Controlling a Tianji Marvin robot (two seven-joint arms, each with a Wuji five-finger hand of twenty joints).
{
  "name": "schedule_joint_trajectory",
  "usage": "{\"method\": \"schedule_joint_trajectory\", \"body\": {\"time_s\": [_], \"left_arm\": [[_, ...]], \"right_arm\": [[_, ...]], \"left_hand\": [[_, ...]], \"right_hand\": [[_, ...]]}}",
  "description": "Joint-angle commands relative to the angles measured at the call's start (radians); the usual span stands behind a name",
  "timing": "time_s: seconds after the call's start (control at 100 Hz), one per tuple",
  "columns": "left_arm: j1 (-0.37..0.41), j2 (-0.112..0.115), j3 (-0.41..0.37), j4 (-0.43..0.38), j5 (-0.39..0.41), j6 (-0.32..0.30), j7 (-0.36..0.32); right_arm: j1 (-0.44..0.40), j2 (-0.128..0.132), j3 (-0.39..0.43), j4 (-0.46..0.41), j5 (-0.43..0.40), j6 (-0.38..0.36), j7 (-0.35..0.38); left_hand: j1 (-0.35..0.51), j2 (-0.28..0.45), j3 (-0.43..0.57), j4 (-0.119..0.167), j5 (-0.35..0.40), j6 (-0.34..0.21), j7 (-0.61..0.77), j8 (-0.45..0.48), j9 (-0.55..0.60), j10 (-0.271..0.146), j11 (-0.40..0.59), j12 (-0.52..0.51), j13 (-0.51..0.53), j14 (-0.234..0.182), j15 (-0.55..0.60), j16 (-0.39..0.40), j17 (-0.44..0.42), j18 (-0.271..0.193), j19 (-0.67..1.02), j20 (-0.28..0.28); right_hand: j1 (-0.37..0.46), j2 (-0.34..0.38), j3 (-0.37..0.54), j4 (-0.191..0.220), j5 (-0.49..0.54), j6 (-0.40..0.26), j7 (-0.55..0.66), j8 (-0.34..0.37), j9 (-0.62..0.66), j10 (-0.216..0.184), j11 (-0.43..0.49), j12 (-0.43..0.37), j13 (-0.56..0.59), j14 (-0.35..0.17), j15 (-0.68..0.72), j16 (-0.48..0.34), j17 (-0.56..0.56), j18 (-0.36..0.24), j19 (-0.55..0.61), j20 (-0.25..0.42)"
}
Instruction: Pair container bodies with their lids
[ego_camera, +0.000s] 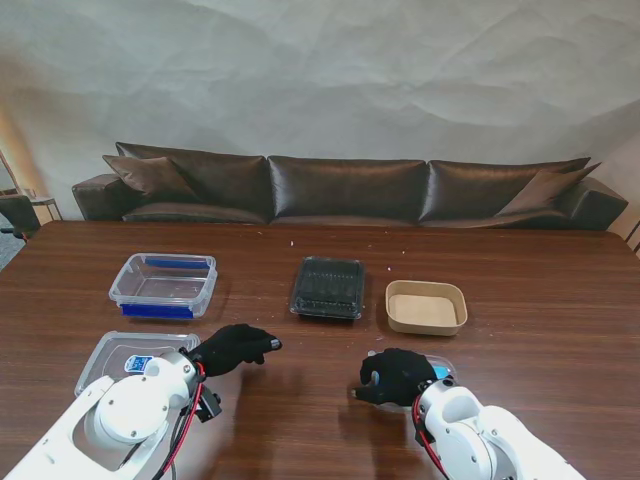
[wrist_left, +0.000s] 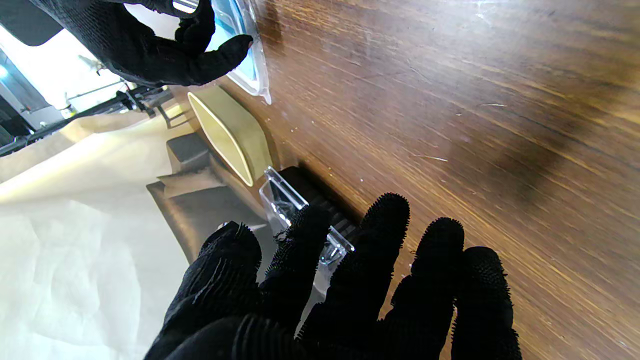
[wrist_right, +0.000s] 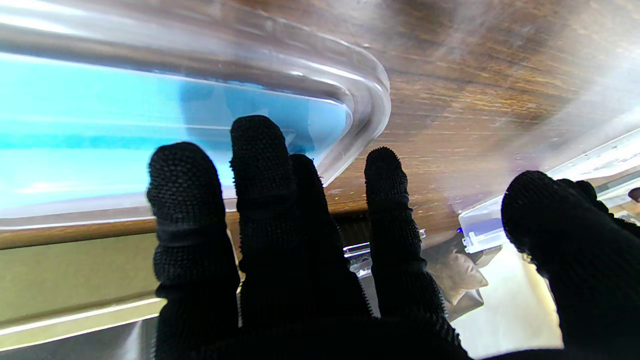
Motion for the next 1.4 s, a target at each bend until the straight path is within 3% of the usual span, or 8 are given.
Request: {"method": "schedule_joint_trajectory", "body": {"time_s": [0.0, 0.14, 0.23, 0.38, 1.39], "left_arm": [[0.006, 0.001, -0.004, -0.009, 0.002, -0.002, -0.021], [0.011, 0.001, -0.01, -0.011, 0.004, -0.002, -0.022], [0.012, 0.002, -0.013, -0.013, 0.006, -0.002, -0.024], [0.013, 0.003, -0.016, -0.012, 0.007, -0.005, -0.026], [0.038, 0.004, -0.042, -0.028, 0.022, 0.0, -0.028]], "right_arm": [[-0.019, -0.008, -0.026, 0.033, 0.006, 0.006, 0.035], [-0.014, -0.009, -0.038, 0.032, 0.02, 0.018, 0.037], [-0.062, -0.004, 0.004, -0.037, 0.013, 0.023, 0.074], [-0.076, -0.004, 0.01, -0.061, 0.022, 0.031, 0.087], [-0.015, -0.012, -0.081, -0.035, 0.096, 0.079, 0.067]], "left_hand": [[-0.018, 0.044, -0.015, -0.011, 0.02, -0.003, 0.002, 0.007, -0.008, 0.014, 0.002, -0.005, -0.027, 0.0, -0.008, -0.008, -0.018, -0.046, -0.029, -0.01], [-0.017, 0.044, -0.014, -0.011, 0.019, -0.003, 0.002, 0.007, -0.01, 0.015, 0.001, -0.005, -0.027, 0.0, -0.008, -0.009, -0.018, -0.046, -0.029, -0.01], [-0.017, 0.044, -0.014, -0.011, 0.02, -0.003, 0.002, 0.007, -0.01, 0.013, 0.001, -0.006, -0.029, -0.001, -0.009, -0.009, -0.018, -0.046, -0.029, -0.01], [-0.018, 0.045, -0.015, -0.011, 0.019, -0.003, 0.002, 0.007, -0.009, 0.012, 0.002, -0.005, -0.027, -0.001, -0.009, -0.009, -0.018, -0.046, -0.029, -0.01], [-0.018, 0.043, -0.015, -0.011, 0.02, -0.001, 0.002, 0.007, -0.009, 0.014, 0.001, -0.006, -0.028, 0.001, -0.01, -0.01, -0.018, -0.046, -0.029, -0.009]], "right_hand": [[-0.019, 0.024, 0.006, -0.009, -0.02, -0.023, -0.005, -0.009, 0.045, -0.146, -0.066, -0.082, -0.004, 0.006, 0.015, 0.009, -0.348, -0.015, 0.052, 0.024], [-0.019, 0.024, 0.008, -0.008, -0.022, -0.023, -0.005, -0.01, 0.036, -0.136, -0.066, -0.083, -0.005, 0.01, 0.016, 0.009, -0.349, -0.015, 0.051, 0.025], [-0.018, 0.024, 0.009, -0.008, -0.025, -0.022, -0.005, -0.011, 0.032, -0.134, -0.063, -0.083, -0.008, 0.01, 0.017, 0.009, -0.352, -0.014, 0.05, 0.026], [-0.019, 0.023, 0.01, -0.008, -0.028, -0.02, -0.006, -0.011, 0.027, -0.13, -0.06, -0.083, -0.007, 0.011, 0.019, 0.009, -0.355, -0.014, 0.049, 0.026], [-0.014, 0.022, 0.021, -0.009, -0.045, -0.013, -0.002, -0.012, 0.0, -0.124, -0.044, -0.087, -0.02, 0.016, 0.008, 0.004, -0.362, -0.012, 0.046, 0.03]]}}
